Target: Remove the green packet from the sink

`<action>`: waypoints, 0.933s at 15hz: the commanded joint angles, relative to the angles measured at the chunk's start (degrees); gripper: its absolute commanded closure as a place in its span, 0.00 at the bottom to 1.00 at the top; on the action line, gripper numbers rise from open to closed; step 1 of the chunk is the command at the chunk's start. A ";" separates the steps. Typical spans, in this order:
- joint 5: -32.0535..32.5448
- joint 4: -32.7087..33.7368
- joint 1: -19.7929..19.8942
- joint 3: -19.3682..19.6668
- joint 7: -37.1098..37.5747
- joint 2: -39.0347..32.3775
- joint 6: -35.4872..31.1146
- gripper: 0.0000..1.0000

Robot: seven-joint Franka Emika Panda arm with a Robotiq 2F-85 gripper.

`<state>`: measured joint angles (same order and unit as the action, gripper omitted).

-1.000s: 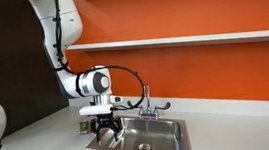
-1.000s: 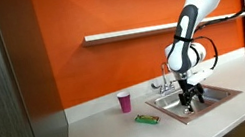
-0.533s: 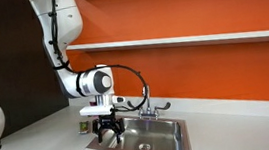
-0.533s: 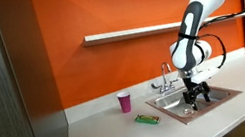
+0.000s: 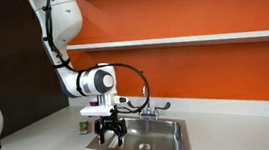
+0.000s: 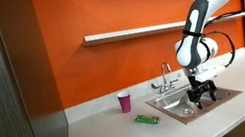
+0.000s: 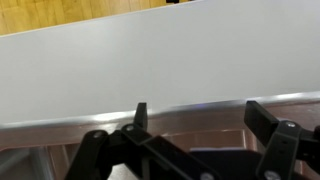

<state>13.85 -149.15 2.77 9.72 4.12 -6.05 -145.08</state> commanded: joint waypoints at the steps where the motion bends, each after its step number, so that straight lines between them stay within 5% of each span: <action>1: 0.53 -2.20 1.42 -0.15 1.69 3.31 -0.33 0.00; 14: 3.47 -5.21 2.68 -0.61 4.60 9.95 -0.14 0.00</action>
<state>15.28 -152.18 3.88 9.95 6.65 0.50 -145.20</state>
